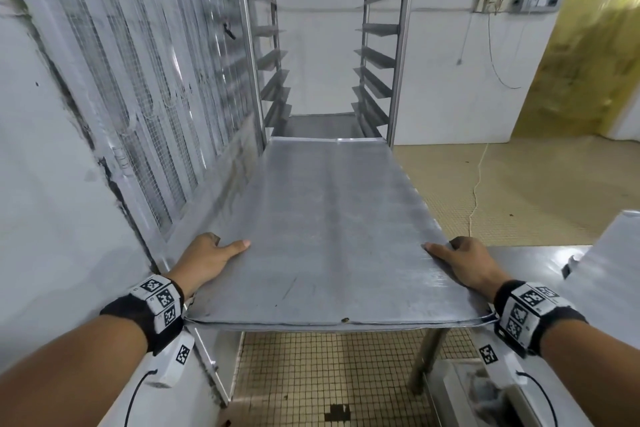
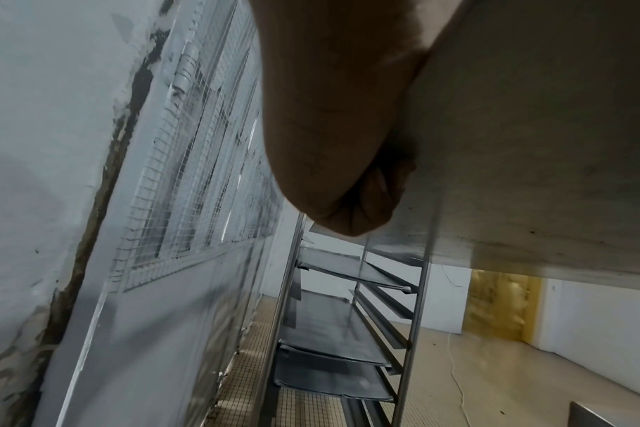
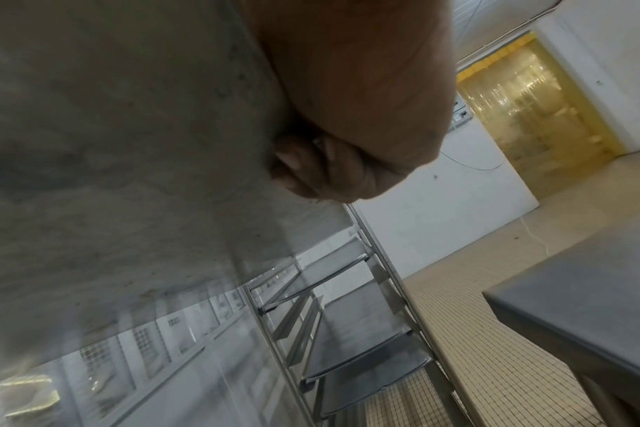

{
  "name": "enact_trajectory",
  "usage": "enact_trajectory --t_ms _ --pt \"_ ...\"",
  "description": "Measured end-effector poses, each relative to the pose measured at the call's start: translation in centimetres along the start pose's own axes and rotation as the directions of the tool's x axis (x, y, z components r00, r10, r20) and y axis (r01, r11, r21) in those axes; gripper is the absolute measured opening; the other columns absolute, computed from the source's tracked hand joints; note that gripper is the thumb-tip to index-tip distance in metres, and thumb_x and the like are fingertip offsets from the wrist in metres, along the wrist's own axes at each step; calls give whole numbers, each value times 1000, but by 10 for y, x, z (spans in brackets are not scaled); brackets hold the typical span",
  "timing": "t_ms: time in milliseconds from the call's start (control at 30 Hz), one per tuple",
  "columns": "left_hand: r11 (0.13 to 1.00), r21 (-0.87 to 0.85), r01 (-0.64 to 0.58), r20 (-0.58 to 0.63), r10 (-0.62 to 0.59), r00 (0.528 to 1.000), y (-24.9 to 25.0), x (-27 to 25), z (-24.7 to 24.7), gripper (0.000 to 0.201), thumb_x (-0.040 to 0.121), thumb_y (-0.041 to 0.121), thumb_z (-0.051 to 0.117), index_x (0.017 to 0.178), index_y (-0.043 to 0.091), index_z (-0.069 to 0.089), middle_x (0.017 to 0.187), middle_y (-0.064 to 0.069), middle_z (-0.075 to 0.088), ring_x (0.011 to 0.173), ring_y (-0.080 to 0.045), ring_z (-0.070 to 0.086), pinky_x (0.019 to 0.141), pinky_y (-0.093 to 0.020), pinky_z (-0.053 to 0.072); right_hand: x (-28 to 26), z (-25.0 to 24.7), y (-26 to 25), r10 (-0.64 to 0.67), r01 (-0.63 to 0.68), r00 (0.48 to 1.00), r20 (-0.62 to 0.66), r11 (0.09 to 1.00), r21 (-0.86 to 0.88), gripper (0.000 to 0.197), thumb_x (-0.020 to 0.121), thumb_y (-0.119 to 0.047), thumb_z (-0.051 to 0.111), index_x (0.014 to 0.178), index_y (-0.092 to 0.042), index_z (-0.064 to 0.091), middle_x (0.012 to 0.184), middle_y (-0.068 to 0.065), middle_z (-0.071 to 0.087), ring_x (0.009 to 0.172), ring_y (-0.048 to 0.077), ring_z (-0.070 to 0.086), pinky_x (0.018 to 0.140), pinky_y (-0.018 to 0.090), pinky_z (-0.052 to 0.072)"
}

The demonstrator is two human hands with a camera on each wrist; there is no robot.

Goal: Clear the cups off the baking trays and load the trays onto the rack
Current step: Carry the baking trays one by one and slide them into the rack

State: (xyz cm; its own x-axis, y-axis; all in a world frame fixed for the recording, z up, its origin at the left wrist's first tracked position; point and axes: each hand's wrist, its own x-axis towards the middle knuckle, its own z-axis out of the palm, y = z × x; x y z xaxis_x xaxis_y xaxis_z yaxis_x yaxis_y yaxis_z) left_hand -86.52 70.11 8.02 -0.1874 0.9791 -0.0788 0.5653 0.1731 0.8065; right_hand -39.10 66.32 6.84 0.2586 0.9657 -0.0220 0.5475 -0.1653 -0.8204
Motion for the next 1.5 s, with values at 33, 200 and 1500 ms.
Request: enact_trajectory --t_ms 33,200,1500 --pt "1000 3 -9 4 9 1000 -2 3 1 43 80 52 78 84 17 55 87 1 65 80 -19 66 83 -38 57 1 3 2 9 -9 1000 5 1000 7 50 80 -55 77 69 -12 52 50 1 50 42 15 42 47 28 33" --pt "1000 1 -19 7 19 1000 -9 18 11 44 80 49 80 86 10 61 89 -6 69 82 -24 69 82 -39 57 10 8 -1 18 -19 1000 -14 998 -56 49 83 -54 74 69 -11 56 54 1 57 47 15 50 49 27 37" --pt "999 5 44 -36 -44 998 -27 272 105 93 60 84 72 94 -2 64 90 -18 74 84 -34 73 72 -53 59 258 75 14 91 -90 996 6 991 -103 40 87 -56 68 87 -17 60 80 -5 66 73 12 62 58 23 40"
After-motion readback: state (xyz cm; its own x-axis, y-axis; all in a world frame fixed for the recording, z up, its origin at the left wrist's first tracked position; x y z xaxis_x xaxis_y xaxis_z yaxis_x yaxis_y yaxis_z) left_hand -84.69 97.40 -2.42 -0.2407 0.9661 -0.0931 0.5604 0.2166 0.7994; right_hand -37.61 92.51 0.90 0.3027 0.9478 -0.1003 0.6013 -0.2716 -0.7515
